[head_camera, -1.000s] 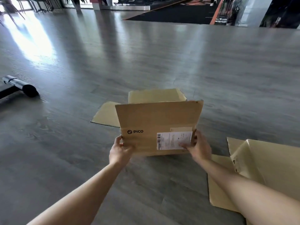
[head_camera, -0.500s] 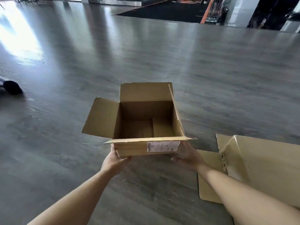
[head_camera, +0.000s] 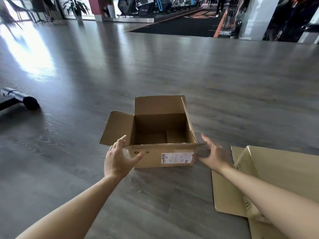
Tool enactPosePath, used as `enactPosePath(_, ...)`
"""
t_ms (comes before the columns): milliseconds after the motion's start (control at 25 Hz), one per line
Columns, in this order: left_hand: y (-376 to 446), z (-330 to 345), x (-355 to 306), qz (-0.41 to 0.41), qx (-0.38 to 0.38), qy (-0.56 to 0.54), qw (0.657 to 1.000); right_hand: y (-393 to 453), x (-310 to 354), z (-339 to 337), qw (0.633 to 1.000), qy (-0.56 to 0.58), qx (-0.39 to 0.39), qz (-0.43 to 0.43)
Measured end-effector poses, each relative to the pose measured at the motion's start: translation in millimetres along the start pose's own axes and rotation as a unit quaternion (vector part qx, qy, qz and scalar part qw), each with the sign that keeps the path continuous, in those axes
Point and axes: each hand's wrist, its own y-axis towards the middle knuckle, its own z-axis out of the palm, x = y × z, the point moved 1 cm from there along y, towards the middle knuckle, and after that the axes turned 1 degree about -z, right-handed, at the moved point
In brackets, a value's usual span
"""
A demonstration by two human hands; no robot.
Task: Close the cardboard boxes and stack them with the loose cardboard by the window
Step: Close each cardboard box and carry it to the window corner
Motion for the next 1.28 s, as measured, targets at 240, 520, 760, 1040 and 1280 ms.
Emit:
enactPosePath(240, -17.8, -3.8, -6.4, 0.183, 0.070, 0.158, 0.968, -20.6, 0.8, -7.4, 0.979, -0.113, -0.045, -0.164)
enactPosePath(520, -40.0, 40.9, 6.9, 0.164, 0.285, 0.300, 0.895, -32.2, -9.4, 17.7, 0.923, -0.316, 0.187, -0.116)
enactPosePath(760, -12.0, 37.5, -8.6, 0.127, 0.192, 0.235, 0.944, -14.8, 16.1, 26.5, 0.959, -0.260, 0.071, -0.093)
enactPosePath(1040, 14.6, 34.1, 6.7, -0.073, 0.200, 0.166, 0.963, 17.4, 27.0, 38.5, 0.990, -0.142, 0.011, 0.016)
enactPosePath(1280, 23.8, 38.8, 24.0, -0.143, 0.189, 0.109, 0.966, 46.9, 30.8, 46.8, 0.987, -0.157, 0.036, 0.012)
